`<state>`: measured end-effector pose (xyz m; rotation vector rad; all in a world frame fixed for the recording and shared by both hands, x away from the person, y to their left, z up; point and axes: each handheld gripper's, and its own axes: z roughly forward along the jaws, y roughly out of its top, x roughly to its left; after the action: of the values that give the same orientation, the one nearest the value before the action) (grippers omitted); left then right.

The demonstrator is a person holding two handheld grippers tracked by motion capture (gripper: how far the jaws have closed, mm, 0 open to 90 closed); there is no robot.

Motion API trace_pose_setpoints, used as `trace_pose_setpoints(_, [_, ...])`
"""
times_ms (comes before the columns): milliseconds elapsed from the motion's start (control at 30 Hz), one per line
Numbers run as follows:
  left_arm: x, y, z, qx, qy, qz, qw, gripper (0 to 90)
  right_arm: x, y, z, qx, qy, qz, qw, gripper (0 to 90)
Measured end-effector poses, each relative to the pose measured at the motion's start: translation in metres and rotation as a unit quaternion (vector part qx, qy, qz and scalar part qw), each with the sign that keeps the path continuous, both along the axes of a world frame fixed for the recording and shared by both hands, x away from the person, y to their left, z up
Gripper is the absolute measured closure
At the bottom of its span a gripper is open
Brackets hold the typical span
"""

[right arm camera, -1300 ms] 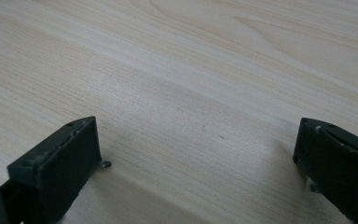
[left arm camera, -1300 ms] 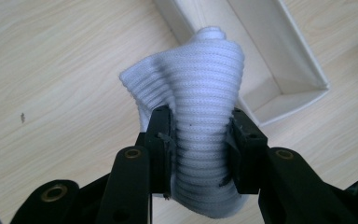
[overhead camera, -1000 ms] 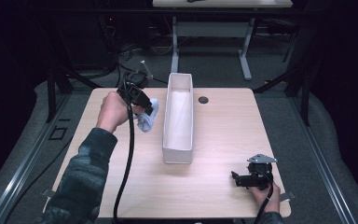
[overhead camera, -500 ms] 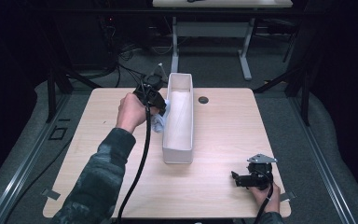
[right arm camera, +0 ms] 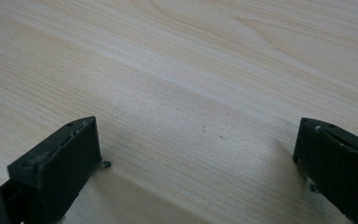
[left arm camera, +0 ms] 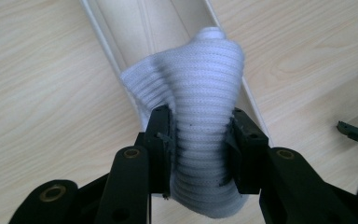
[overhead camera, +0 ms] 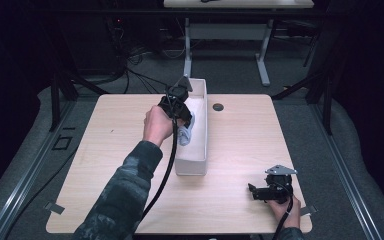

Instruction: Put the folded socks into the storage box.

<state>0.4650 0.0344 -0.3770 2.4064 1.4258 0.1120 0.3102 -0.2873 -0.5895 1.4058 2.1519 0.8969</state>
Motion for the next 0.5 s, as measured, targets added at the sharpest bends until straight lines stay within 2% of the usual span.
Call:
trace_pose_setpoints(167, [0.002, -0.006, -0.012, -0.001, 0.005, 0.002, 1.0000, 64.5, 0.000, 0.000, 0.000, -0.002, 0.000, 0.000, 1.0000, 0.0])
trace_pose_setpoints(267, [0.003, -0.010, -0.024, 0.004, 0.007, 0.004, 1.0000, 64.5, 0.000, 0.000, 0.000, -0.002, -0.001, 0.000, 1.0000, 0.0])
trace_pose_setpoints(500, [0.003, -0.014, -0.034, 0.005, 0.012, 0.004, 0.9999, 64.5, 0.000, 0.000, 0.000, -0.002, -0.001, -0.001, 1.0000, 0.0])
